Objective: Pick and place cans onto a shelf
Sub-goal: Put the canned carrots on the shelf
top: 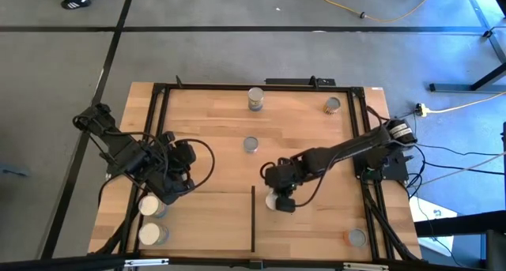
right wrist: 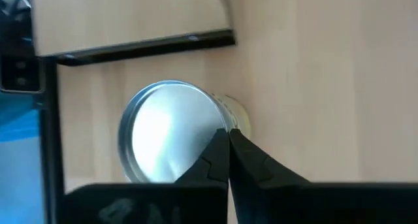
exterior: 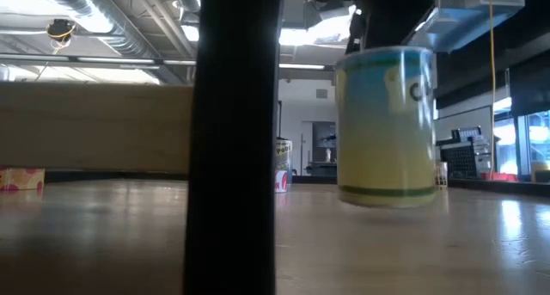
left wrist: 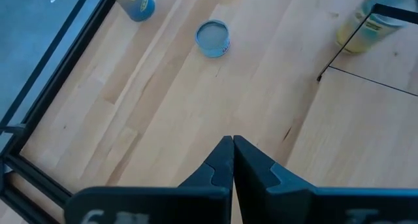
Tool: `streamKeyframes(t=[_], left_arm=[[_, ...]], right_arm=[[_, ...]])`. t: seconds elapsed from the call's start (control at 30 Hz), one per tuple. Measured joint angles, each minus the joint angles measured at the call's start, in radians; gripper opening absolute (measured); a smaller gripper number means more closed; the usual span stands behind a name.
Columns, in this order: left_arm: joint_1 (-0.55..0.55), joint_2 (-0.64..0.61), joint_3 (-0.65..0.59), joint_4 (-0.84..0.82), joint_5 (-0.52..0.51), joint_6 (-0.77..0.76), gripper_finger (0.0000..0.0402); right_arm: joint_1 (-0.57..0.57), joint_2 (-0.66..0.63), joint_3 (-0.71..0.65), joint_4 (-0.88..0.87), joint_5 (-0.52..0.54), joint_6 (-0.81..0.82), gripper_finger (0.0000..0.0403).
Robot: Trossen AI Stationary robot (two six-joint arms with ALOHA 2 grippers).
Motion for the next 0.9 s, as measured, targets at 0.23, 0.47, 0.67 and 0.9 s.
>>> streamKeyframes(t=[0.23,0.47,0.67,0.9], left_arm=[[0.001,0.000,0.000,0.000,0.000,-0.005,0.0000],[0.005,0.000,0.000,0.000,0.000,-0.061,0.0000],[0.005,0.000,0.000,0.000,0.000,-0.107,0.0000],[0.006,0.000,0.000,0.000,0.000,-0.117,0.0000]], right_arm=[[-0.111,-0.011,0.000,-0.073,-0.011,-0.156,0.0000],[-0.235,-0.010,0.025,-0.108,-0.077,-0.332,0.0000],[-0.313,-0.010,0.094,-0.110,-0.091,-0.472,0.0000],[-0.376,-0.010,0.144,-0.084,-0.142,-0.544,0.0000]])
